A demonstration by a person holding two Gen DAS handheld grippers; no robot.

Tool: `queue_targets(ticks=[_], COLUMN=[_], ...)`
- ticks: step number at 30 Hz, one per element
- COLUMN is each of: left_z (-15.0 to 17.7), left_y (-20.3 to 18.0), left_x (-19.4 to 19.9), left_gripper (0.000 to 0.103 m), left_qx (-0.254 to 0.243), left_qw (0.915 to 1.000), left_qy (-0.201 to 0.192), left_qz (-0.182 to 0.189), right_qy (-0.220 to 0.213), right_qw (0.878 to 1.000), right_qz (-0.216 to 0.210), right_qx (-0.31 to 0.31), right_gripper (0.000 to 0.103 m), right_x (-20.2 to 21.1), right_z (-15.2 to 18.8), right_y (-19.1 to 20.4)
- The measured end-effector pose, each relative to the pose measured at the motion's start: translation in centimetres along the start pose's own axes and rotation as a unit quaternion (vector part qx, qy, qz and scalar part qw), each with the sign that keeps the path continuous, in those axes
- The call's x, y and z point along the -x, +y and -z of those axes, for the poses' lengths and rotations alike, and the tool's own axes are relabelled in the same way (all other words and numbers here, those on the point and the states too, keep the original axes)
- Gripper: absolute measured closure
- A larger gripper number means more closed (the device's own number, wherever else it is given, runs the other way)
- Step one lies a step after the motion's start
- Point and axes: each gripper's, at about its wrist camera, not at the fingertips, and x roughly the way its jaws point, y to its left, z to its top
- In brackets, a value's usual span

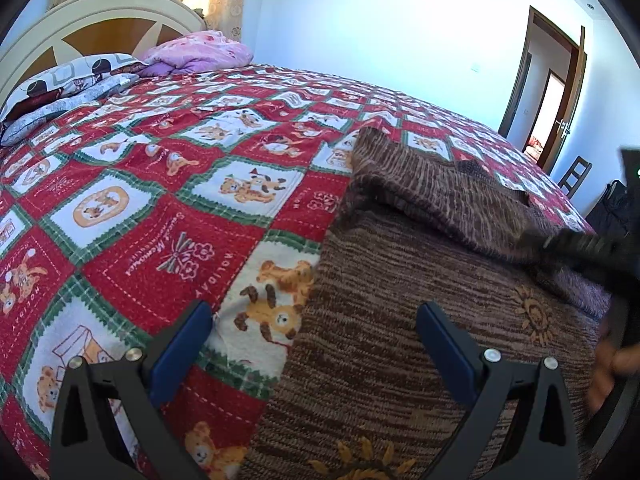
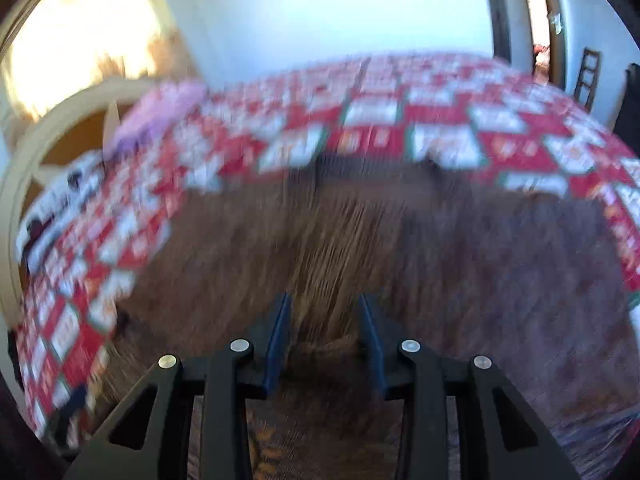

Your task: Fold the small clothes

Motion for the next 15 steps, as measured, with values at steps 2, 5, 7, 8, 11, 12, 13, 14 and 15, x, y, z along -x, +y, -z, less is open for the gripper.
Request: queue_targets(ticks=[2,5,7,8,11,12,13,14,15], left_z=[0.0,0.0,0.0,-0.1,-0.3,-0.5,-0.6,-0.6,-0.6], left_y=[-0.1,0.0,-0.1,-0.1,0.2,0.4,0.7,0.9,1.2], left_x=[0.0,0.0,0.0,0.0,0.1,0.3,0.6,1.1,1.9], left_gripper=[0.0,0.0,0.0,0.0,0.0,0.0,0.0,0.0,0.0], left_qx=[-0.003,-0.004,-0.002,-0.001,0.002,-0.002,-0.007,-0.014,-0.022], left_qw=[1.0,1.0,1.0,1.0,0.9998,0.9993,0.9985,0.9978,0.9972], left_qy=[0.001,0.002,0.001,0.002,0.011,0.022,0.032,0.04,0.047], left_qz=[-0.003,-0.003,-0.001,0.001,0.018,0.031,0.043,0.051,0.054], right_qy=[-0.013,0.004,-0.001,-0.017,-0.061,-0.069,-0.073,-0.073,-0.071], right_qw=[1.0,0.999,0.998,0.999,0.997,0.996,0.996,0.996,0.995], right_qz=[0.016,0.033,0.049,0.043,0.039,0.037,0.032,0.027,0.019], right_qx=[0.017,0.031,0.026,0.023,0.032,0.038,0.045,0.054,0.064], right_gripper=[0.066,0.066,0.065,0.062,0.033,0.032,0.032,0.032,0.032], right_x=[0.1,1.4,3.5,5.0,9.7,10.9,12.0,12.7,13.5], right_z=[0.8,0.9,1.5,1.9,3.6,4.3,5.0,5.7,6.4], right_y=[0.5,0.6,0.0,-0.3,-0.8,-0.5,-0.2,0.2,0.6])
